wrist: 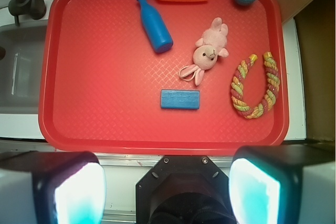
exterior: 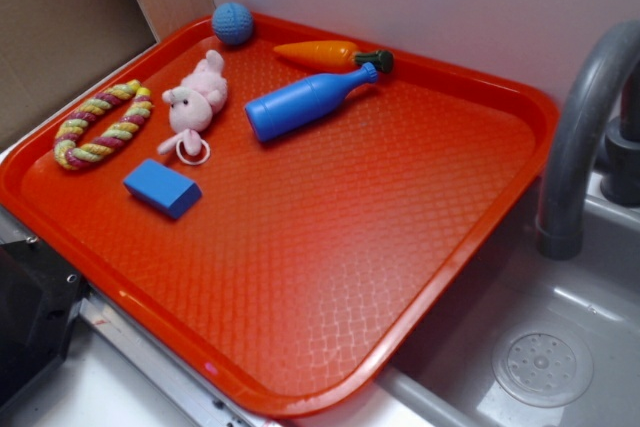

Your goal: Grab the blue bottle.

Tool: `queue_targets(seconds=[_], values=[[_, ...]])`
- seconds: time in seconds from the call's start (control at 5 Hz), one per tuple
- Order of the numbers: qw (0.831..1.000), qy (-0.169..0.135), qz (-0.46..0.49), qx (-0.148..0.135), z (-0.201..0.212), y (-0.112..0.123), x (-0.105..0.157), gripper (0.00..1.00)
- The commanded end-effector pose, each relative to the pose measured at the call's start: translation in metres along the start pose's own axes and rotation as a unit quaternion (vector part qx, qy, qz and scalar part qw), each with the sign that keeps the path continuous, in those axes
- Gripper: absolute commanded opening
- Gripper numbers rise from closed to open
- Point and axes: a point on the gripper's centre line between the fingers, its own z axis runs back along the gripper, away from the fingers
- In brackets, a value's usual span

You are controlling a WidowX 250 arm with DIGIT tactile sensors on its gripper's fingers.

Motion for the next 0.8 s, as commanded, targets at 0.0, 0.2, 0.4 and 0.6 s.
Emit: queue_targets(seconds=[0.0,0.2,0.4,0.6], values=[[1.0,0.0,0.0,0.0,0.0,0.0,0.0,1.0],[0.999,-0.024,-0.012,0.022,-0.026,-0.009,0.043,1.0],[0.996,-0.065,-0.056,0.031,-0.052,-0.02,0.082,1.0],[0.995,-0.061,-0.078,0.033,-0.084,-0.024,0.116,1.0]])
